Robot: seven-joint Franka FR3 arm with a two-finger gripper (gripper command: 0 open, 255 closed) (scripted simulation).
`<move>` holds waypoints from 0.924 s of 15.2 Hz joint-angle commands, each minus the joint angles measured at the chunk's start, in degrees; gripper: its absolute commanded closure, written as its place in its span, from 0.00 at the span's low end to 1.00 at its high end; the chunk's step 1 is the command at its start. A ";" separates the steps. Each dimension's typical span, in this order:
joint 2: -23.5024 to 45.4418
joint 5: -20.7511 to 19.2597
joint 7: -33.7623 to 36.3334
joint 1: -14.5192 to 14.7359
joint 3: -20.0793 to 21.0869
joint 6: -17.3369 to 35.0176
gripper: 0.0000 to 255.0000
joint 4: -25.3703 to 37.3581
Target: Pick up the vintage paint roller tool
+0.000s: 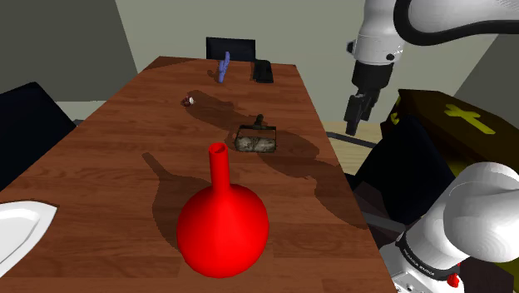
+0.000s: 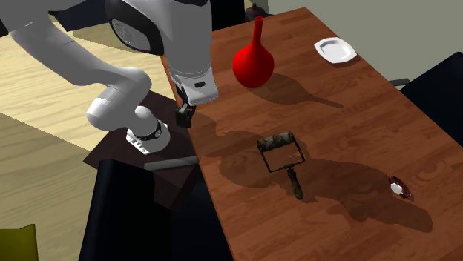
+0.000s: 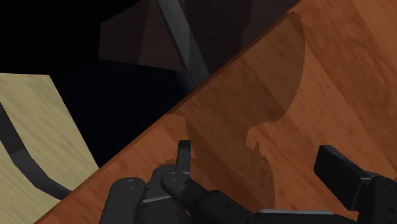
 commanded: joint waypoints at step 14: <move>30.11 -2.54 -12.31 0.99 -2.70 14.54 0.00 14.73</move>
